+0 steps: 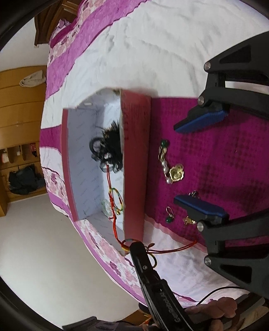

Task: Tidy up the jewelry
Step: 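Grasp the red-cord gold pendant with the left tool while the right tool grasps the gold flower pendant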

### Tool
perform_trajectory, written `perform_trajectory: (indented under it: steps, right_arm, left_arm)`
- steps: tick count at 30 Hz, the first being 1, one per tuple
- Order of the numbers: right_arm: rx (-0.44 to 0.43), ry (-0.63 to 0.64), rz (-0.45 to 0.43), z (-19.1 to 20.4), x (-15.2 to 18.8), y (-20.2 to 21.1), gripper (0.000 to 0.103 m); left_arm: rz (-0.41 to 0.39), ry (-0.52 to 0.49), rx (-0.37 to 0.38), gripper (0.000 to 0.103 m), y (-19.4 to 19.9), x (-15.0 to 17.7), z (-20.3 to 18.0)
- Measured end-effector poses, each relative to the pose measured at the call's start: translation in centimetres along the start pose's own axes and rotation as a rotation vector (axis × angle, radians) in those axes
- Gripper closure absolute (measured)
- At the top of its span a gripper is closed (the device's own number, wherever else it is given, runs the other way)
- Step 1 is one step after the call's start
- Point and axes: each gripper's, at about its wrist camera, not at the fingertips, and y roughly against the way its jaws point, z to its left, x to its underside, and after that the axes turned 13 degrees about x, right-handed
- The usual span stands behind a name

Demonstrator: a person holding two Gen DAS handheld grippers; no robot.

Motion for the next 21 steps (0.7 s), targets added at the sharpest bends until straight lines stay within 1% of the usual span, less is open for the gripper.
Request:
perform_trajectory:
  steps: [4, 9, 11, 12, 14, 21]
  right_arm:
    - [0.017, 0.035, 0.027, 0.8, 0.1, -1.3, 0.053]
    - [0.026, 0.054, 0.032, 1.0, 0.1, -1.9, 0.064]
    - [0.022, 0.057, 0.032, 0.9, 0.1, -2.0, 0.078]
    - [0.020, 0.059, 0.032, 0.9, 0.1, -2.0, 0.081]
    - [0.015, 0.058, 0.024, 0.9, 0.1, -1.9, 0.083]
    - [-0.016, 0.037, -0.023, 0.4, 0.1, -0.3, 0.084]
  left_arm:
    - [0.001, 0.009, -0.002, 0.103, 0.0, 0.2, 0.5]
    - [-0.002, 0.016, 0.001, 0.103, 0.1, 0.4, 0.7]
    - [-0.002, 0.016, 0.003, 0.103, 0.1, 0.4, 0.7]
    - [-0.002, 0.016, 0.005, 0.103, 0.1, 0.4, 0.8]
    - [-0.003, 0.014, 0.005, 0.103, 0.2, 0.4, 0.8]
    - [-0.019, 0.006, 0.014, 0.103, 0.7, 0.5, 0.4]
